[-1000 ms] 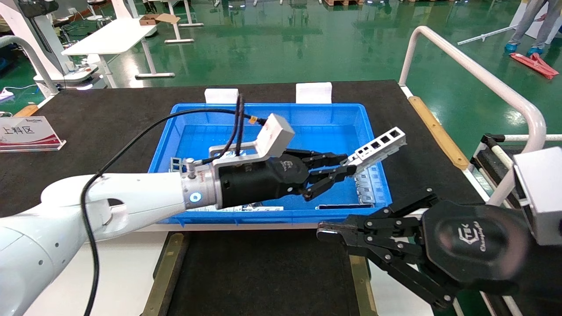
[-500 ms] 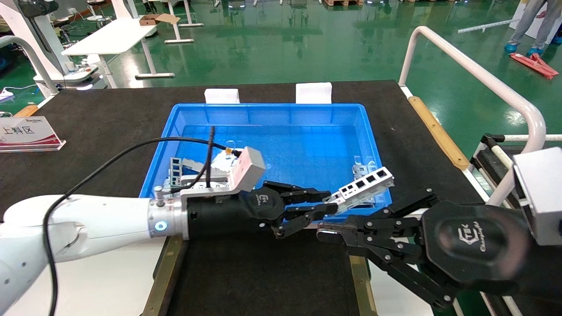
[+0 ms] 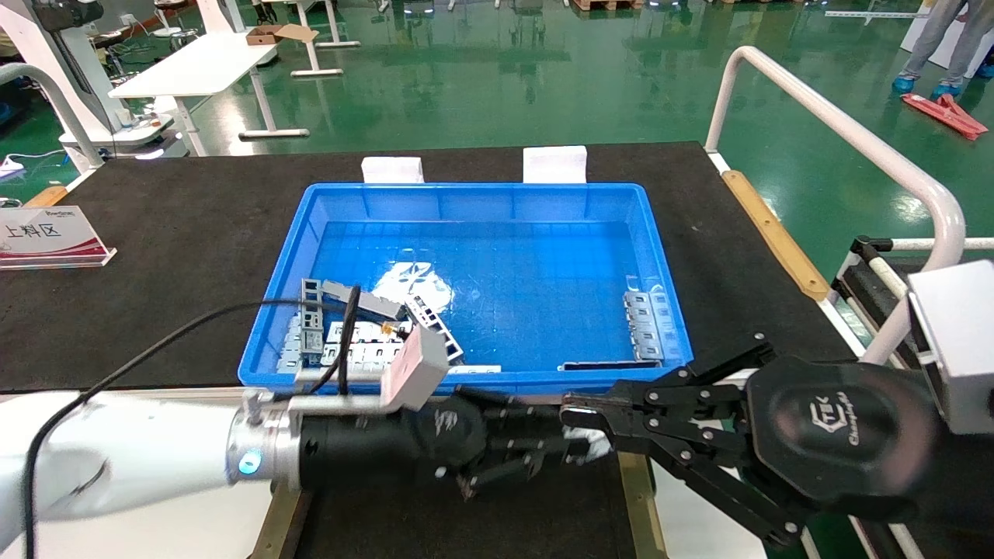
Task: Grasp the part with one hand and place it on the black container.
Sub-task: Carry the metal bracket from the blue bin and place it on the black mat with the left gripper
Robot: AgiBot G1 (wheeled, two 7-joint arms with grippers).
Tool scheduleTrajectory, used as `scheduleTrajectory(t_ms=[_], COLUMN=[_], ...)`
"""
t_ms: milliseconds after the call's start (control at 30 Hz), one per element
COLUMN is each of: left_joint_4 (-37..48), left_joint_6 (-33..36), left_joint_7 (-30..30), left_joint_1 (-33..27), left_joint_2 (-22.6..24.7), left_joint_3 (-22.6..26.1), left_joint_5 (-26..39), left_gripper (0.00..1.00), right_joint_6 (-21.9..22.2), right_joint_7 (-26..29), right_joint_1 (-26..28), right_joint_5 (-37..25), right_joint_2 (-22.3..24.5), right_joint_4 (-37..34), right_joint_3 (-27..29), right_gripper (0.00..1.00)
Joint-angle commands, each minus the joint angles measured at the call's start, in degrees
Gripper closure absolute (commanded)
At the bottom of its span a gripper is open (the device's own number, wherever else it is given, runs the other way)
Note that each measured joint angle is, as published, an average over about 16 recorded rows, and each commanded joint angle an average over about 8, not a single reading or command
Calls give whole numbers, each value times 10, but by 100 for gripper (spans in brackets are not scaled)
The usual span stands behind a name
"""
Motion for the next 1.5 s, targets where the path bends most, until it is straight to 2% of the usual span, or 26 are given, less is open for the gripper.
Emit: scheduleTrajectory(t_ms=[33, 367, 600, 733, 933, 1200, 1500], left_joint_4=[-31, -246, -359, -388, -395, -395, -381], left_joint_6=[-11, -176, -330, -406, -482, -545, -592], left_joint_7=[-6, -26, -7, 22, 70, 108, 152], left_joint_1=[8, 98, 178, 228, 300, 369, 444], left_joint_2=[-18, -128, -165, -160, -138, -115, -68], left_joint_3=[4, 23, 14, -11, -63, -131, -233], left_joint_5=[3, -7, -41, -71, -115, -155, -191], left_gripper=[100, 100, 100, 100, 100, 100, 100], right_joint_6=[0, 0, 0, 0, 0, 0, 0], right_joint_7=[0, 0, 0, 0, 0, 0, 0], right_joint_1=[0, 0, 0, 0, 0, 0, 0], right_joint_5=[0, 0, 0, 0, 0, 0, 0], right_joint_2=[0, 0, 0, 0, 0, 0, 0], right_joint_4=[0, 0, 0, 0, 0, 0, 0], right_joint_3=[0, 0, 0, 0, 0, 0, 0], right_gripper=[100, 100, 100, 100, 100, 100, 100])
